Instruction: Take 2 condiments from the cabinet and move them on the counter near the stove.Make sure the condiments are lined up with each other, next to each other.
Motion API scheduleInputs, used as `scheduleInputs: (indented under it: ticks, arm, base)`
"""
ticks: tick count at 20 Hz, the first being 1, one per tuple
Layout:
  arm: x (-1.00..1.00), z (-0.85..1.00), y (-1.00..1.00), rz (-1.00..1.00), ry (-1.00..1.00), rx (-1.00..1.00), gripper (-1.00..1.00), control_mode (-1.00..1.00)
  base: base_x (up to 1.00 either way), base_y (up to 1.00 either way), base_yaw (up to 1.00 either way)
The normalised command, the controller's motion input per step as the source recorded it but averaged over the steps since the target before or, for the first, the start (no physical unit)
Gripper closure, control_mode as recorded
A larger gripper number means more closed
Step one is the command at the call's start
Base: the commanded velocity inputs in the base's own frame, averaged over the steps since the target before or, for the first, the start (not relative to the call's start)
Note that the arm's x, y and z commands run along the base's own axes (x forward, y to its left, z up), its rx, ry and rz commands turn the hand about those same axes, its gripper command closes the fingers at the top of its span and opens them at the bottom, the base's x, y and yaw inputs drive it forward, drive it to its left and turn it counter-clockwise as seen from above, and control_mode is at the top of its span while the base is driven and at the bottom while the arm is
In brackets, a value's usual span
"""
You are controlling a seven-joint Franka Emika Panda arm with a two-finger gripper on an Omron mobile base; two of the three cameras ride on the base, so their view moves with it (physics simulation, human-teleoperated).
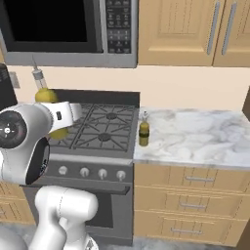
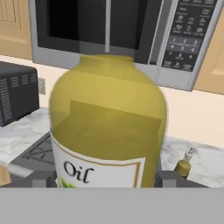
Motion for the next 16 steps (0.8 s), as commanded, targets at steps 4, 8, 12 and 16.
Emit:
scheduleInputs:
  ticks: [4,8,12,16]
  arm:
    - [0.00,0.00,0.00,0.00,0.00,0.00,1.00,1.00]
    - [0.00,0.00,0.00,0.00,0.00,0.00,1.00,1.00]
    - [0.00,0.00,0.00,0.00,0.00,0.00,1.00,1.00]
    - [0.00,0.00,0.00,0.00,0.00,0.00,1.00,1.00]
  base:
    - [0.32,0.17,-0.14]
    - [0.34,0.12,-0.09]
    - [0.42,0.00,0.00]
    - [0.42,0.00,0.00]
